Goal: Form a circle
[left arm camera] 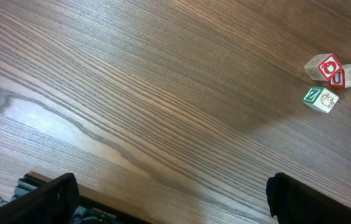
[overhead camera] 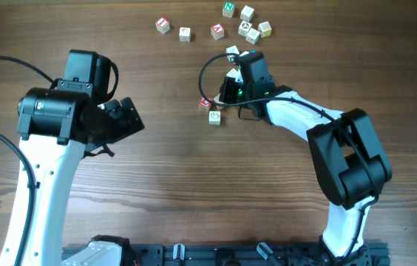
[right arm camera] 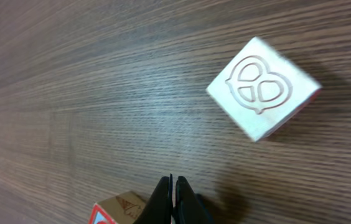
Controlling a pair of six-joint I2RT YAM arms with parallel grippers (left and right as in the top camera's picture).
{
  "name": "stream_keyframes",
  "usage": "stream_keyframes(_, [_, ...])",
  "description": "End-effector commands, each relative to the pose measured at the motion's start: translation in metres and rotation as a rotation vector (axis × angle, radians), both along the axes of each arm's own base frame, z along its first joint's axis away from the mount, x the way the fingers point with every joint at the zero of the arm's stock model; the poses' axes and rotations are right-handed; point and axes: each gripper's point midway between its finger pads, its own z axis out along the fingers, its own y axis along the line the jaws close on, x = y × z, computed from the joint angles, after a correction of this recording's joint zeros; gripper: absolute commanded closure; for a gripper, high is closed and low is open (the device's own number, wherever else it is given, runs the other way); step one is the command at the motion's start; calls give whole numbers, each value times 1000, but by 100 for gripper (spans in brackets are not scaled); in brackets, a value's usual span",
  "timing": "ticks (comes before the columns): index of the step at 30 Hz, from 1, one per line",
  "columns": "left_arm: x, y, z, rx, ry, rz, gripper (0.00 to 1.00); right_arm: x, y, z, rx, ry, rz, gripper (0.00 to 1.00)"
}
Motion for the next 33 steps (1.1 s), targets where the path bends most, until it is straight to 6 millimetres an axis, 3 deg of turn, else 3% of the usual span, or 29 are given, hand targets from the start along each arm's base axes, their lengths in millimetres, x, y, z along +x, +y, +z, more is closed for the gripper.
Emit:
stream_keyframes(1, [0, 3, 3, 11, -12, 20, 0, -2, 9, -3, 14, 12, 21, 95])
stream_keyframes(12, [0, 3, 3, 11, -12, 20, 0, 6, -2, -5, -23, 3, -52, 95])
stream_keyframes(16, [0, 3, 3, 11, -12, 20, 0, 16, -5, 6, -48, -48, -69, 95])
stream_keyframes(24, [0, 3, 3, 11, -12, 20, 0, 23, 8, 23, -72, -125, 13, 95])
stream_keyframes(33, [0, 3, 3, 11, -12, 20, 0, 9, 22, 17, -88, -104, 72, 95])
